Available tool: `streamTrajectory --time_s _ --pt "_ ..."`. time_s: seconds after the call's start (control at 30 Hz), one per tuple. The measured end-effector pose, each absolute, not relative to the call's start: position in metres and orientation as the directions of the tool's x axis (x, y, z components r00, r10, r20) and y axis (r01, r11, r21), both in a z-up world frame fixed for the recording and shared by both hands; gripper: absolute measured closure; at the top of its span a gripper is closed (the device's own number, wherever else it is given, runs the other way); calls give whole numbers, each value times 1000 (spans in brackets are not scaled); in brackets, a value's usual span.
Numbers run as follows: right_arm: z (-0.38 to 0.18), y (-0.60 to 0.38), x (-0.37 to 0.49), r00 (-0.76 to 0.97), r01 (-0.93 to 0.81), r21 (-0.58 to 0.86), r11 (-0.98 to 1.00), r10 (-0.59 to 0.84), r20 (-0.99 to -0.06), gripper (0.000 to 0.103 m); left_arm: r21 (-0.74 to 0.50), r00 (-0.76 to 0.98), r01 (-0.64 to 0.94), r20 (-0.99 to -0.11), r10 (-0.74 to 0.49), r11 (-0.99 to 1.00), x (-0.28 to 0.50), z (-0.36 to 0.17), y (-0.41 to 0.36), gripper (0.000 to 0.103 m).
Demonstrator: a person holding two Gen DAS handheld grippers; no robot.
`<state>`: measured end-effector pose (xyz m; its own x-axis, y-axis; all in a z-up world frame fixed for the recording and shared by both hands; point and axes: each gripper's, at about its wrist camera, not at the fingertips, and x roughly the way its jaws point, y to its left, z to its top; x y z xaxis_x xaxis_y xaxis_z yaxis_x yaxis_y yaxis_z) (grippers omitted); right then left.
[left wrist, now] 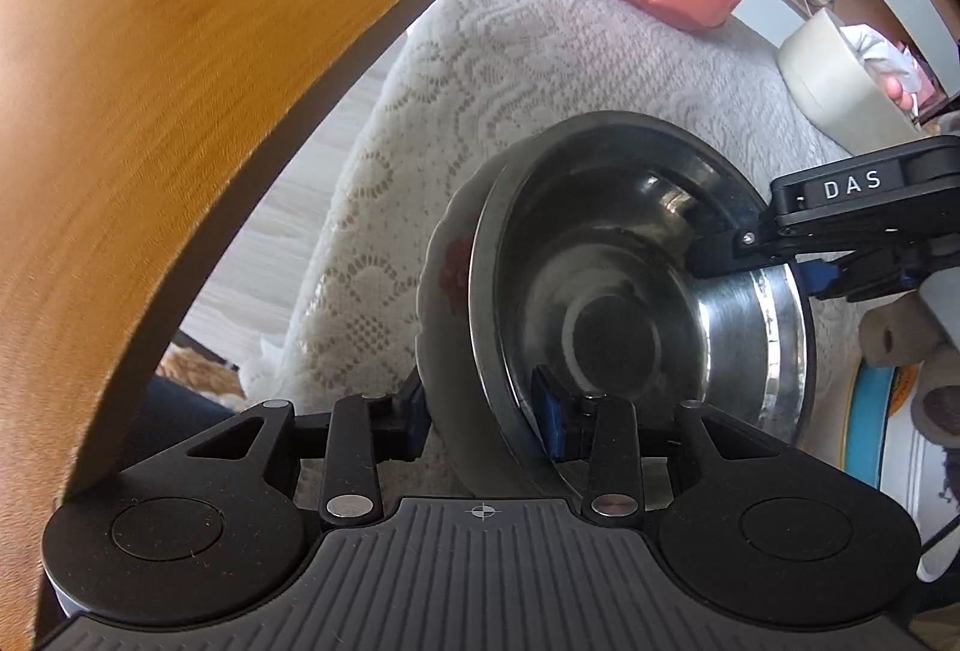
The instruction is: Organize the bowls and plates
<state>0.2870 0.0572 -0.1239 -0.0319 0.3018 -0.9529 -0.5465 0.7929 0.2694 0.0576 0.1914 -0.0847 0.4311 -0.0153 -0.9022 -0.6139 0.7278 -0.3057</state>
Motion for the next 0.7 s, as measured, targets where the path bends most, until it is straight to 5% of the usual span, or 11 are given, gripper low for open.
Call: streamTrajectory --time_s 0.2,0.4,0.53,0.7 --pt "-122 66 283 -38 -579 272 769 307 -951 43 -380 475 -617 -878 -60 689 64 -86 195 44" --pt "-114 47 308 -6 -524 286 802 333 -943 43 -404 513 -589 -856 -62 700 90 -88 197 46" --pt "-103 31 315 7 -509 326 797 382 -924 43 -313 512 -587 -858 44 746 91 -69 188 48" --pt "-43 3 285 267 -655 181 734 449 -853 43 -257 584 -539 -800 137 802 85 -26 169 56"
